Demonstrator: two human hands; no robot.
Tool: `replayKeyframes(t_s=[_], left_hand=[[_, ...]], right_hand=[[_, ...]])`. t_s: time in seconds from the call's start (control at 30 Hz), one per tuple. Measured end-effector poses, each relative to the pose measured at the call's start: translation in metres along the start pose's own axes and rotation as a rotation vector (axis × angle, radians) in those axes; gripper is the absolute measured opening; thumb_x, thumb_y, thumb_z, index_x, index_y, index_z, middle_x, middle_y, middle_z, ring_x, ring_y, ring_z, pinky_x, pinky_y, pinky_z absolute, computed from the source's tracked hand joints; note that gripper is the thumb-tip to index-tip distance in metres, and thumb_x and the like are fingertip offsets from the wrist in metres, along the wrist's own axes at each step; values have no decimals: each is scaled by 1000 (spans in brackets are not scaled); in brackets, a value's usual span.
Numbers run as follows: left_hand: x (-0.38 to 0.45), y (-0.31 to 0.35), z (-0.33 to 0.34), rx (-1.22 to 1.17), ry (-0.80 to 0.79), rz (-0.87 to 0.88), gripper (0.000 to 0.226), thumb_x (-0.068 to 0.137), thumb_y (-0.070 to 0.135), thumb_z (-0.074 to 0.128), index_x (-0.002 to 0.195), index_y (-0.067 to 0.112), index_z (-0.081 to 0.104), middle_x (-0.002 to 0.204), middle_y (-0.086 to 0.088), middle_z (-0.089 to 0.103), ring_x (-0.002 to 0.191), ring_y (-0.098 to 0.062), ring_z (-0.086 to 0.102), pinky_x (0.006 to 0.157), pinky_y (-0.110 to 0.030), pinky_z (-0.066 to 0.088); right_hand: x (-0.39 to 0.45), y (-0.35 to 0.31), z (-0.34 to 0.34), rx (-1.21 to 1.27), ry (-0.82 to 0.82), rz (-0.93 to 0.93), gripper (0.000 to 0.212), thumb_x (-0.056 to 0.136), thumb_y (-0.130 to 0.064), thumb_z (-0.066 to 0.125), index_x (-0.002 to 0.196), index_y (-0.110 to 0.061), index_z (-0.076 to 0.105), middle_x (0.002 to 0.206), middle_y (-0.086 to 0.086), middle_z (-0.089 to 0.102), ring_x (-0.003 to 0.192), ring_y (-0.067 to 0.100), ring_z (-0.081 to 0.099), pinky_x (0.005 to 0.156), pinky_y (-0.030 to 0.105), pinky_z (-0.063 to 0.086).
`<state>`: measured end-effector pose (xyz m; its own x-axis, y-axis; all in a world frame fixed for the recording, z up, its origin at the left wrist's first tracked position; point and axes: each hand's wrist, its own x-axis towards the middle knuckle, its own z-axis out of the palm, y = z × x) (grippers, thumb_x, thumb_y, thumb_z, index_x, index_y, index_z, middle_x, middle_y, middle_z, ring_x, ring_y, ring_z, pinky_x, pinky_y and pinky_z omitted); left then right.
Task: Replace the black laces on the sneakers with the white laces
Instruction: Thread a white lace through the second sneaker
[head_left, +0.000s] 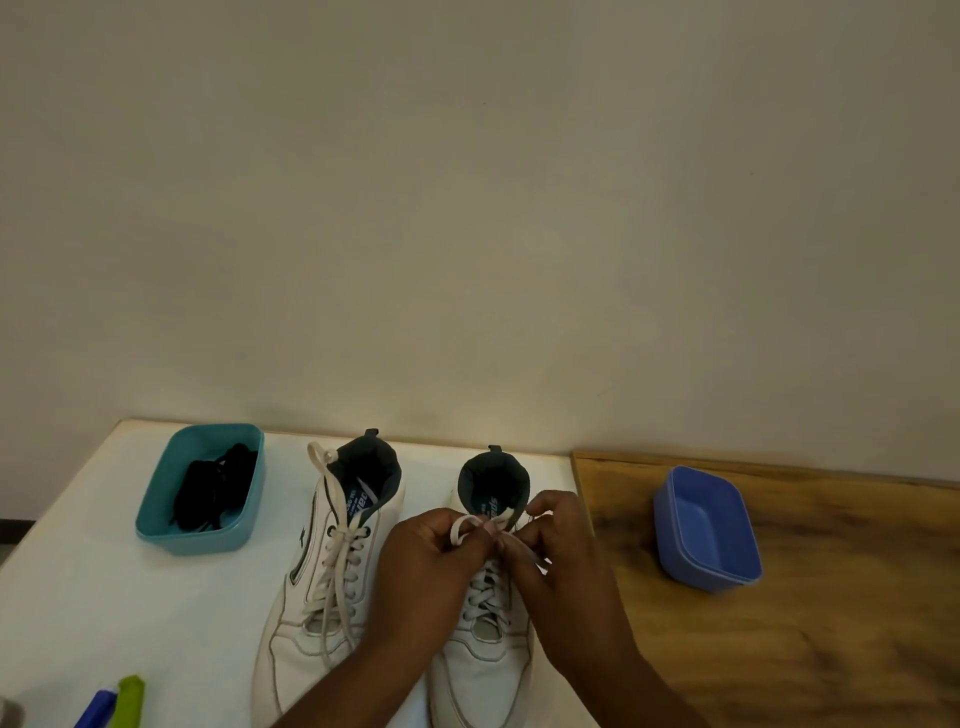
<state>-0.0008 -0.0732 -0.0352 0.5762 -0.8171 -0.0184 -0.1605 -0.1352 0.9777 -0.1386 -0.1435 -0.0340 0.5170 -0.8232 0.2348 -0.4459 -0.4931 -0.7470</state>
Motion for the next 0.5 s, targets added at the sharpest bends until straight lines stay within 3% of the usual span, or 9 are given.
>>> replayKeyframes(t_s=[0.07, 0.2, 0.23, 0.3, 0.33, 0.37, 0.4, 0.43, 0.5], left_hand=[[2, -2, 1, 15, 15, -2, 21, 90, 28, 71, 70, 22, 75, 65, 4, 70, 64, -15, 67, 64, -30, 56], [2, -2, -3, 73, 2, 49, 17, 89, 26, 73, 72, 25, 75, 66, 6, 69, 65, -14, 66, 65, -34, 55], [2, -3, -2, 80, -8, 60, 16, 89, 29, 73, 73, 28, 75, 67, 10, 70, 66, -10, 67, 66, -32, 56], [-1, 0, -4, 68, -28, 78, 21, 85, 53, 72, 67, 41, 73, 74, 15, 74, 68, -2, 67, 72, -29, 56], [-2, 0, -5, 62, -37, 70, 30, 78, 70, 67, 61, 46, 70, 81, 13, 76, 69, 2, 67, 76, -29, 55], [-3, -2, -6, 88, -69, 94, 39, 76, 79, 61, 59, 45, 70, 85, 9, 76, 69, 2, 66, 78, -31, 54], [-4, -3, -7, 167, -89, 163, 40, 83, 72, 58, 65, 39, 71, 82, 8, 76, 69, -3, 65, 76, -32, 54], [-4, -5, -7, 248, -95, 241, 35, 90, 60, 57, 72, 32, 70, 76, 9, 72, 68, -7, 64, 71, -32, 54], [-4, -4, -6, 271, -52, 293, 39, 93, 61, 49, 72, 32, 65, 71, 9, 68, 67, -7, 60, 66, -24, 49]], right_hand=[[-1, 1, 3, -47, -11, -42, 7, 102, -34, 61, 108, -34, 62, 89, -22, 68, 89, 2, 68, 80, 17, 54], [-4, 10, 8, -159, -30, -29, 63, 97, -71, 31, 118, -29, 72, 105, -16, 67, 95, -3, 61, 90, 13, 47], [-5, 13, 9, -188, -75, 32, 64, 95, -71, 32, 114, -26, 74, 101, -16, 64, 93, -2, 59, 91, 10, 43], [0, 24, 14, -130, -253, 284, 43, 103, -40, 45, 74, -23, 71, 87, -6, 64, 90, 14, 61, 101, 17, 40], [-3, 33, 20, -63, -385, 351, 26, 107, -20, 46, 83, -10, 45, 96, 11, 68, 101, 25, 59, 110, 27, 35], [-1, 34, 18, 21, -435, 437, 27, 107, -11, 46, 100, -22, 22, 117, 18, 67, 112, 26, 55, 113, 32, 31], [-5, 44, 18, -85, -426, 400, 101, 108, -22, 45, 109, 7, -51, 131, 20, 60, 110, 23, 54, 113, 37, 31], [-8, 35, 10, 12, -453, 370, 47, 106, -45, 43, 128, -8, 62, 131, 17, 57, 105, 14, 54, 108, 35, 37], [-8, 29, 5, -33, -311, 286, 78, 91, -80, 28, 132, -18, 55, 117, -9, 53, 103, 1, 48, 100, 25, 39]])
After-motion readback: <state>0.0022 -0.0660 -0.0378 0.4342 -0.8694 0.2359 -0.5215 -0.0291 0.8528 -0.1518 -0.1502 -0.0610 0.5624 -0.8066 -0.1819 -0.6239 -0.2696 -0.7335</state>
